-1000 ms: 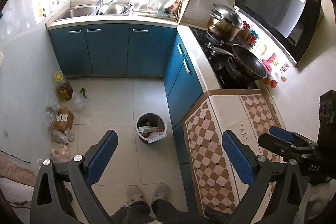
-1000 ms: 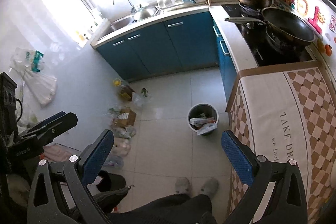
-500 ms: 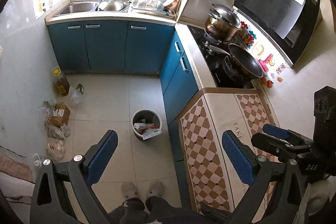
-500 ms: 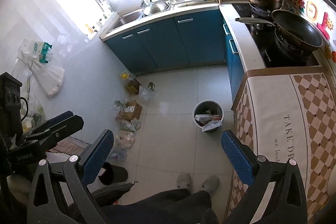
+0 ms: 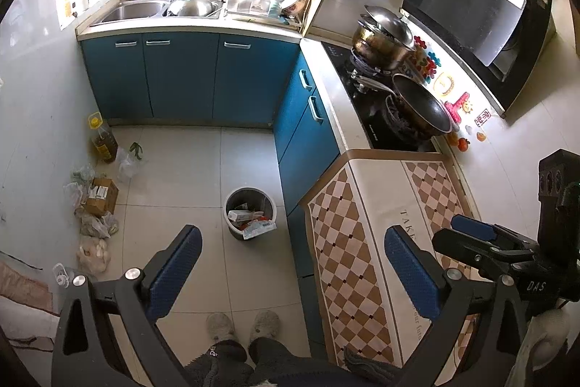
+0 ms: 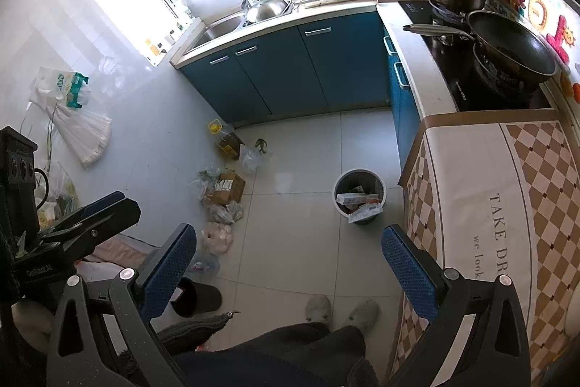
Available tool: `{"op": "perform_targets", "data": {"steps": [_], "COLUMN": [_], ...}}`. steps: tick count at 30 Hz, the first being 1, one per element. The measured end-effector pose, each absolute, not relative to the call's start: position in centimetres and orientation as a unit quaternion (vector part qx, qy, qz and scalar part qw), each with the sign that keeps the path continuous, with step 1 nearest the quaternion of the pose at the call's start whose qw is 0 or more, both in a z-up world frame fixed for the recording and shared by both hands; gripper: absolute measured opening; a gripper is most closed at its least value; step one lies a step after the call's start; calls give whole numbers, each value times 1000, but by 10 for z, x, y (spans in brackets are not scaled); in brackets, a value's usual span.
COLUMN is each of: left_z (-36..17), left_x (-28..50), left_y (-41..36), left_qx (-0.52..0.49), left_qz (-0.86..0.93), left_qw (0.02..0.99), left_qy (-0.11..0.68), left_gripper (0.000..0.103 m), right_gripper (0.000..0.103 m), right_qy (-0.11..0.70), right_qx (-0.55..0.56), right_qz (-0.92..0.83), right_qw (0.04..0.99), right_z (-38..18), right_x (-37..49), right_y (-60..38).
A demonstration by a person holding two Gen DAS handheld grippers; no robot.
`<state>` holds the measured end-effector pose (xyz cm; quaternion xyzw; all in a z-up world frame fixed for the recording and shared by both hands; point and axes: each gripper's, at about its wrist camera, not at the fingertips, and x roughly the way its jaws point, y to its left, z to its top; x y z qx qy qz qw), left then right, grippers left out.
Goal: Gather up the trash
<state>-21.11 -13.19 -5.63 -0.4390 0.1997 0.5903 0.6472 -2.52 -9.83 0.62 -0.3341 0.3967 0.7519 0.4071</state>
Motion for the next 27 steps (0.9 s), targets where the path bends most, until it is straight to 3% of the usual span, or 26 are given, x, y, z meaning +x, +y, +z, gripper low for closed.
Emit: {"op": "perform_targets", "data": {"steps": [27], "left_z": [-62], "left_x": [-204], "left_y": [-129], "left_qx": [-447], "left_qz": [571], "left_qw": [655], "left_qy": [211], "left_gripper": [103], "right_gripper": [103], "right_qy": [402], "right_qx": [-340], "right_qz": [751], "right_qw": [398], "right_z": [1], "right_x": [-23], "right_y": [-102]}}
